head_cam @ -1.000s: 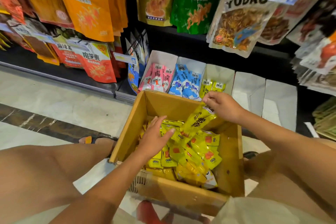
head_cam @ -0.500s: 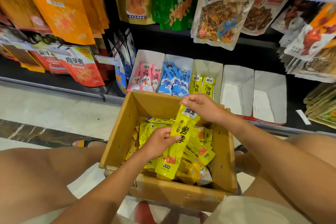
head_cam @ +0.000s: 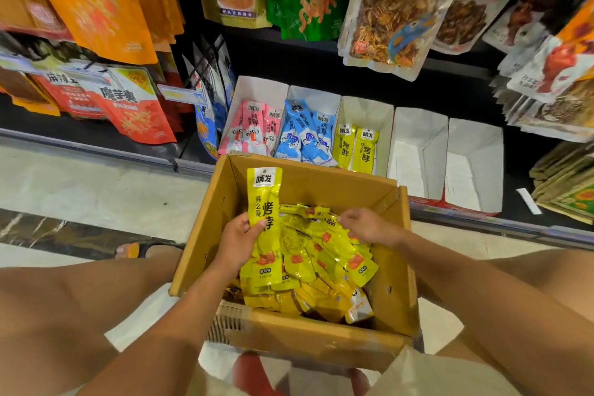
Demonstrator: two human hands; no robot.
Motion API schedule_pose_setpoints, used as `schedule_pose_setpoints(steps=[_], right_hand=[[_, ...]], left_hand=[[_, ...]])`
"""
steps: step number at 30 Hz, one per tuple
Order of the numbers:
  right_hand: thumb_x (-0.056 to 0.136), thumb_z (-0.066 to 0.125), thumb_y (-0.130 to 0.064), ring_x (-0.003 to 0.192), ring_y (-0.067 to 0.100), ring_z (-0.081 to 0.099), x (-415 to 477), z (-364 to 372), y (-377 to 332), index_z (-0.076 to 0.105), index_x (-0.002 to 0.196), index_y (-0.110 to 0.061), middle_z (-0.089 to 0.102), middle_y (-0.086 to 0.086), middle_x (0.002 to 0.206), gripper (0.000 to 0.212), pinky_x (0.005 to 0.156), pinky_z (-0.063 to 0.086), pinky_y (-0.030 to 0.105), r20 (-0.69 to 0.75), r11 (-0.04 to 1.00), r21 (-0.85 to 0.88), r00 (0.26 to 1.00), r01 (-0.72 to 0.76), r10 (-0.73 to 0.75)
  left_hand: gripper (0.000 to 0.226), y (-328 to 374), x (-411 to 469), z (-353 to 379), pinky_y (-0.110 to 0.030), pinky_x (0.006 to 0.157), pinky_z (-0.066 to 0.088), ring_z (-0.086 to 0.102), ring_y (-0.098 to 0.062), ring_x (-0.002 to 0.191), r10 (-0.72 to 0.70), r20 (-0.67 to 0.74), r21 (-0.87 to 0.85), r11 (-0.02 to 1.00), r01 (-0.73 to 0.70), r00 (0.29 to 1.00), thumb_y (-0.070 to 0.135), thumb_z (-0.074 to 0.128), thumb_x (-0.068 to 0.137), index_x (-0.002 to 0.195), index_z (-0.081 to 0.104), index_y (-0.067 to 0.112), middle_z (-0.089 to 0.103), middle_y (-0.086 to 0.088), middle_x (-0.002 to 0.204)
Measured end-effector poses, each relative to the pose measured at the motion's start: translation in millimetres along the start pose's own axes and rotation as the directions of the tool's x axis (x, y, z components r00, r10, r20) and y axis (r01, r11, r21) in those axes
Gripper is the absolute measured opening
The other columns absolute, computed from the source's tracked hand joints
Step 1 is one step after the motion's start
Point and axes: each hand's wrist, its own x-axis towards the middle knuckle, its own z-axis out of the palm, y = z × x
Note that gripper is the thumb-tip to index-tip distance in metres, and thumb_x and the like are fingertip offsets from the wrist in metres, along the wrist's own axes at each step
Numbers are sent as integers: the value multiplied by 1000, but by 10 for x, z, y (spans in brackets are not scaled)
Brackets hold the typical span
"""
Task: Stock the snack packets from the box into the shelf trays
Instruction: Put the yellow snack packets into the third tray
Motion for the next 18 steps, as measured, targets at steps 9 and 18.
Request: schedule_pose_setpoints(steps=[9,18], right_hand=[[94,60,-23,73,15,60,308,878,480,63,130,-21,67,9,112,36,56,40,20,-23,977,-185,995,-104,102],[99,53,-9,67,16,49,856,824,-7,53,139,-19,57,5,85,42,60,41,26,-56,728,638,927,-253,372]], left_hand=[[17,-205,146,-69,-53,94,58,74,-25,106,-86,-84,-50,995,82,993,9,63,101,113,72,17,79,-4,109],[14,-292,205,-80,-51,93,58,75,-16,100,-134,-130,25,990,138,983,19,64,102,107,74,28,79,7,104]])
